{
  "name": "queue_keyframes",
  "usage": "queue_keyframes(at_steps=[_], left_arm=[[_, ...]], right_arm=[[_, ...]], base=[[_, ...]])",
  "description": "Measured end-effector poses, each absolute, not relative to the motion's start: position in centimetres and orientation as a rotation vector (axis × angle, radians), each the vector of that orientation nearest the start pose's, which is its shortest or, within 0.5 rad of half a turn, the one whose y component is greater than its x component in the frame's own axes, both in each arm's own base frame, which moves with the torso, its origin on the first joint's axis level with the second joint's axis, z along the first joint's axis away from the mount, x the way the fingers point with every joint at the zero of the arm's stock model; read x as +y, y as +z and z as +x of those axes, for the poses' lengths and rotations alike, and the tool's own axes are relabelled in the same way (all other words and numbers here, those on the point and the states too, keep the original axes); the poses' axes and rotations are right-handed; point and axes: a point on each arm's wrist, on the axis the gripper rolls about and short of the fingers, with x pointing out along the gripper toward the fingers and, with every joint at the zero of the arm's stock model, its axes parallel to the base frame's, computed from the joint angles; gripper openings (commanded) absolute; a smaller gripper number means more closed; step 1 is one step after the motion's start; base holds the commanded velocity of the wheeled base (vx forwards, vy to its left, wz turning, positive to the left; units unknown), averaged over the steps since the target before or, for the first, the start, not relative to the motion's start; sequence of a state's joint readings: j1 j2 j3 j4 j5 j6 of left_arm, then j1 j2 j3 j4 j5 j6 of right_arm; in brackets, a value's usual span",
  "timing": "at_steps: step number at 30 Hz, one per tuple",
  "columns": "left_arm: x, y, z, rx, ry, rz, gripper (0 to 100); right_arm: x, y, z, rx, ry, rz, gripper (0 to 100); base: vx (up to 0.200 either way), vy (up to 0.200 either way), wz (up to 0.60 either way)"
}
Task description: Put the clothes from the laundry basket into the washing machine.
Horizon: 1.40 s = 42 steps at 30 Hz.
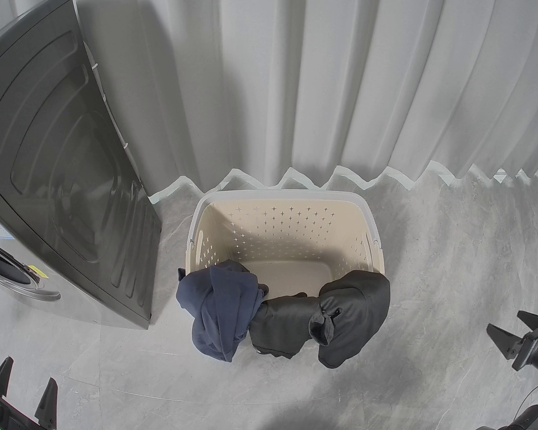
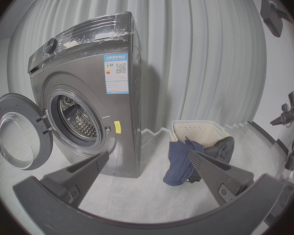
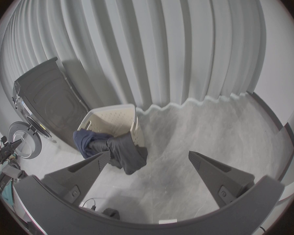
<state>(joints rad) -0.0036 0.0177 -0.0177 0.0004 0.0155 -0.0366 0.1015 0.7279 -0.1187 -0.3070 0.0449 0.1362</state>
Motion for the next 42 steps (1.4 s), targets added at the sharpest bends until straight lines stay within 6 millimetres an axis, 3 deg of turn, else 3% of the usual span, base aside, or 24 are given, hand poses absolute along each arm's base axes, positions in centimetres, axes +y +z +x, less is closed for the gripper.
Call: queue_keyframes(at_steps=[7,14,27,32,42], left_arm=[[0.0,8.1,-2.3,0.000,0.013,-0.037,100],[0.0,8.1,-2.3,0.000,0.012,-0.037,100],[0.0,8.1,-2.3,0.001,0.012,-0.037,100],[0.0,8.1,-2.3,0.000,0.015,-0.036,100],[0.0,8.1,-2.3,0.000,0.015,-0.035,100]], right_arm=[[2.4,12.3,10.7,0.432,0.184,0.156,100],[5.1,10.8,14.2,0.489,0.235,0.176,100],[8.8,8.5,17.1,0.601,0.283,0.147,100],[10.0,8.5,18.4,0.606,0.299,0.160,100],[11.7,8.1,20.6,0.611,0.314,0.151,100]], base=[[0.000,0.000,0.00],[0.000,0.000,0.00],[-0.015,0.000,0.00],[-0.200,0.000,0.00],[0.000,0.000,0.00]])
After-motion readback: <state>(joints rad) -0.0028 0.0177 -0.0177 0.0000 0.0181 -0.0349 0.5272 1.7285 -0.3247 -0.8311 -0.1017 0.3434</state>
